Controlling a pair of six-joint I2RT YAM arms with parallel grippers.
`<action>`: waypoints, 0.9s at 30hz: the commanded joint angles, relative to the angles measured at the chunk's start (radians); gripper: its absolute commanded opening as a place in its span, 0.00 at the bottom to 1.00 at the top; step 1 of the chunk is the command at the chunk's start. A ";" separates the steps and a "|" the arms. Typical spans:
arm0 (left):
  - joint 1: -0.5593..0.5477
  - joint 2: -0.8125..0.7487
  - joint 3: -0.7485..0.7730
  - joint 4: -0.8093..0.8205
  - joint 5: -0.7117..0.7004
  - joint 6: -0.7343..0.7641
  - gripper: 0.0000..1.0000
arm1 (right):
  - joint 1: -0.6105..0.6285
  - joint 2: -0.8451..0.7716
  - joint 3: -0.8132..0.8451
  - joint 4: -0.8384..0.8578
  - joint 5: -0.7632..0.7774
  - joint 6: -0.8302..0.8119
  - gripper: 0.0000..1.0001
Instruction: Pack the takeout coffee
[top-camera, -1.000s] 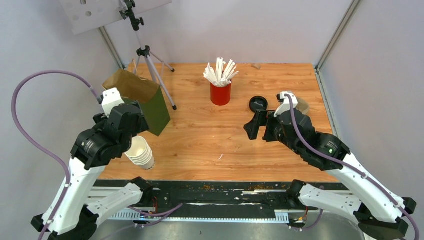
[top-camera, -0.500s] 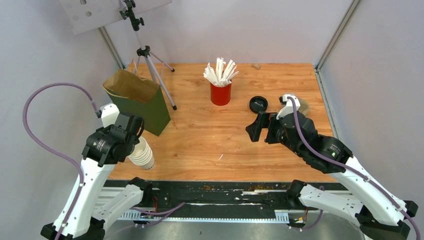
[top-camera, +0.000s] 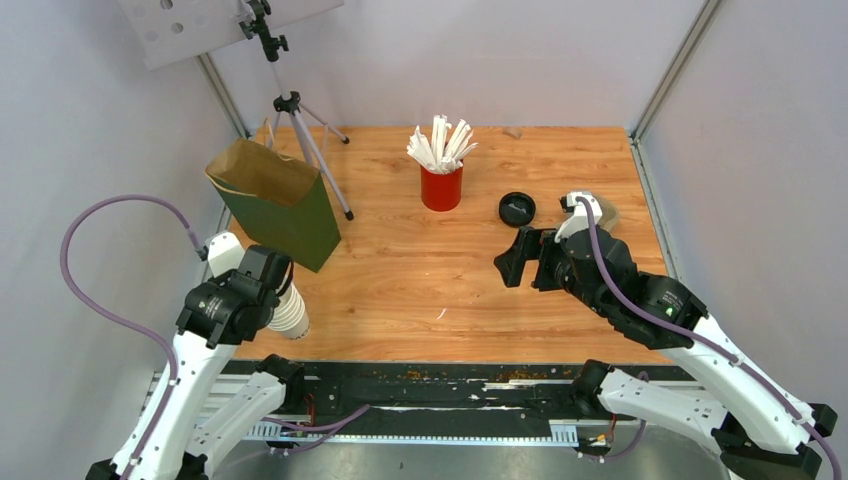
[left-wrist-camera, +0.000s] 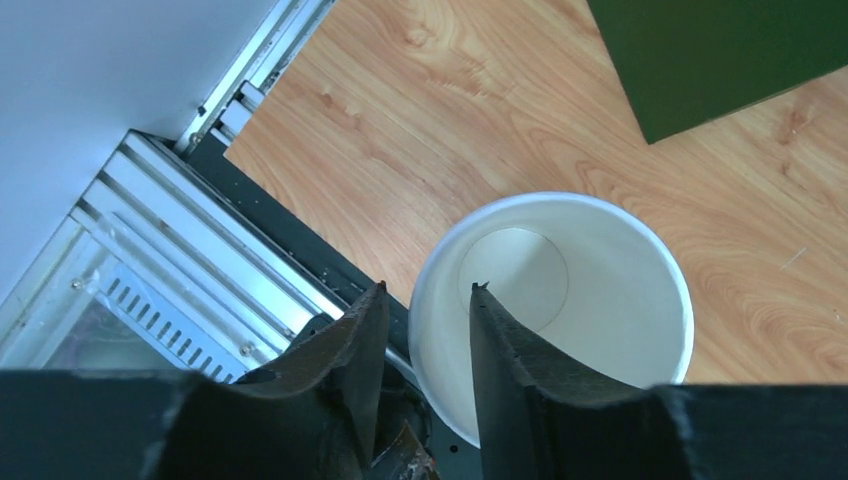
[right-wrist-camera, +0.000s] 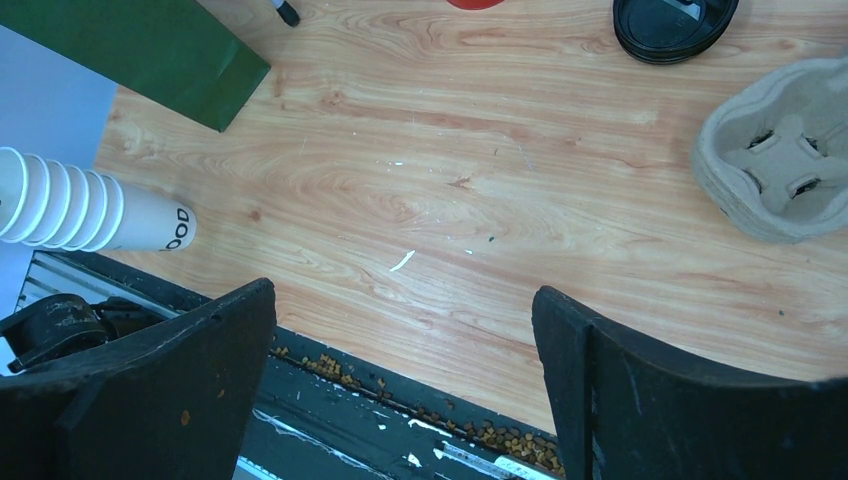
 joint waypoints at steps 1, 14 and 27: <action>0.005 0.000 -0.012 0.045 0.011 -0.046 0.41 | 0.004 -0.012 0.002 0.001 0.014 0.016 1.00; 0.005 -0.011 0.060 0.026 -0.037 -0.003 0.00 | 0.003 0.010 -0.003 0.007 0.008 0.016 0.99; 0.005 -0.051 0.170 0.027 -0.053 0.031 0.00 | 0.004 -0.005 0.017 -0.012 0.067 0.026 1.00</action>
